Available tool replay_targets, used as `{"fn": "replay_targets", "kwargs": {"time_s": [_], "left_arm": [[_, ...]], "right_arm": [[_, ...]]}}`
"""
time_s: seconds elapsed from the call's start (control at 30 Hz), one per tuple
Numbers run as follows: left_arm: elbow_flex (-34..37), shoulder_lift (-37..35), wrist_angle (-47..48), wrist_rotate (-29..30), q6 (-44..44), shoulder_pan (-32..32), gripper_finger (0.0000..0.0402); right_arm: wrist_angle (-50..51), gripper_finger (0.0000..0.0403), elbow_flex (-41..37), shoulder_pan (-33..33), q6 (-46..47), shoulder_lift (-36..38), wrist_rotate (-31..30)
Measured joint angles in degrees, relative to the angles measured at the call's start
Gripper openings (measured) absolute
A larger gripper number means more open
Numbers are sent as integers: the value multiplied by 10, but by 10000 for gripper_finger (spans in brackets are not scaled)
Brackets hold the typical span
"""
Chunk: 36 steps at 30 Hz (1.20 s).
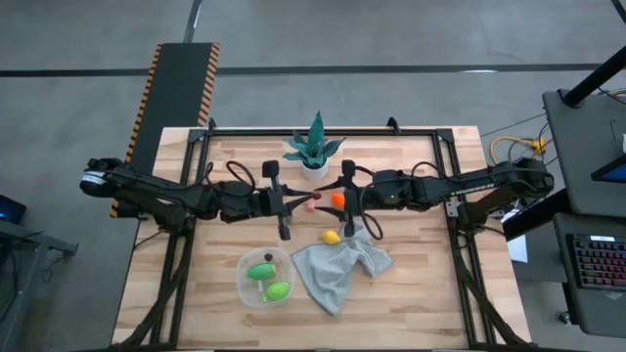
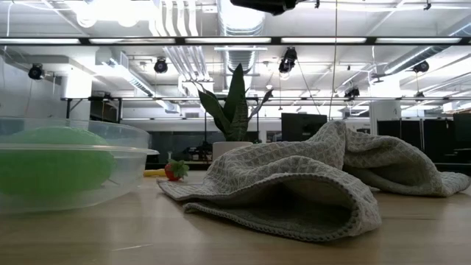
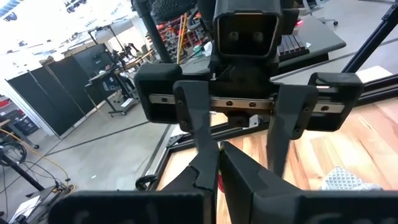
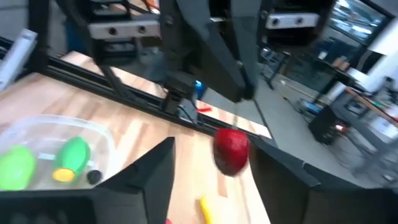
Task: Pick and placing Produce into tupperware
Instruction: Put the red cherry in the transparent bin
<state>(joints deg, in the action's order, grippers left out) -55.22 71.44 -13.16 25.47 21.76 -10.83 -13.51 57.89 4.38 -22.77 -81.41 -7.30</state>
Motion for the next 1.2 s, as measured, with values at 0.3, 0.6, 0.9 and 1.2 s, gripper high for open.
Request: {"fn": "replay_targets", "kwargs": {"time_s": [0.3,0.6,0.9,1.2], "left_arm": [[1,-19,3,-1,1,0,0],[0,-40,99,-4,-89,-18,0],[3,-46,291,-3,-318,-67,0],[9,-41,399,-34,-491,-116,0]], "right_arm": [[74,236,0,0,0,49,-33],[190,242,0,0,83,86,-33],[245,239,-6,0,119,85,-33],[247,244,-7,0,119,85,-33]]}}
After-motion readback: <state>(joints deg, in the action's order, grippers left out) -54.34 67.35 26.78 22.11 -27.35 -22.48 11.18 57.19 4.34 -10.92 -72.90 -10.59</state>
